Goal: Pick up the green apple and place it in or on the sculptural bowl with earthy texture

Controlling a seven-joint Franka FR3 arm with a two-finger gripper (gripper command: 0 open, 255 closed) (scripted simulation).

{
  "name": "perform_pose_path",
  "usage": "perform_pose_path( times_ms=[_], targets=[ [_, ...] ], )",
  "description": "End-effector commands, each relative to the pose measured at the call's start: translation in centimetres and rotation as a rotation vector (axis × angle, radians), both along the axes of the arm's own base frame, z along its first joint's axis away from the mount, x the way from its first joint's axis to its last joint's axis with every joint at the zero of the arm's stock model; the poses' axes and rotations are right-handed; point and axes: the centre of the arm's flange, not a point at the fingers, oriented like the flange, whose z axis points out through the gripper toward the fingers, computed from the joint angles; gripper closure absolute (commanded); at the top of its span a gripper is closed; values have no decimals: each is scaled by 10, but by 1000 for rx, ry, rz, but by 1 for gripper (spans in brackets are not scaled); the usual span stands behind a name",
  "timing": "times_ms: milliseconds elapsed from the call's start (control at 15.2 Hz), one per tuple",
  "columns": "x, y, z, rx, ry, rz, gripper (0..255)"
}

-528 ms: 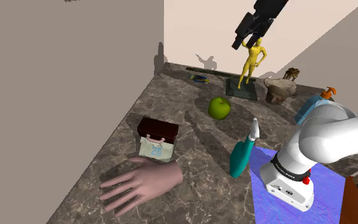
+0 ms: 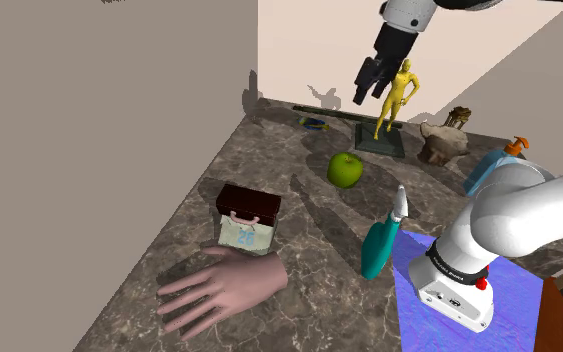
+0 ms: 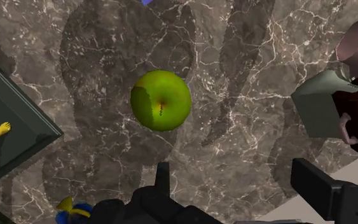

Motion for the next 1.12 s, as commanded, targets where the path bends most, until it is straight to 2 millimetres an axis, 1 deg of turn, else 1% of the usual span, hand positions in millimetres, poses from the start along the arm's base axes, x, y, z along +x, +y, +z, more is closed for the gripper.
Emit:
perform_pose_path(
  times_ms=[0,330,660,1056],
  targets=[
    [10,-5,-27,-10,43,33,0],
    [35,-17,-90,-36,148,111,0],
    [55,-30,-155,-62,254,190,0],
    [52,-30,-184,-63,259,194,0]
  ],
)
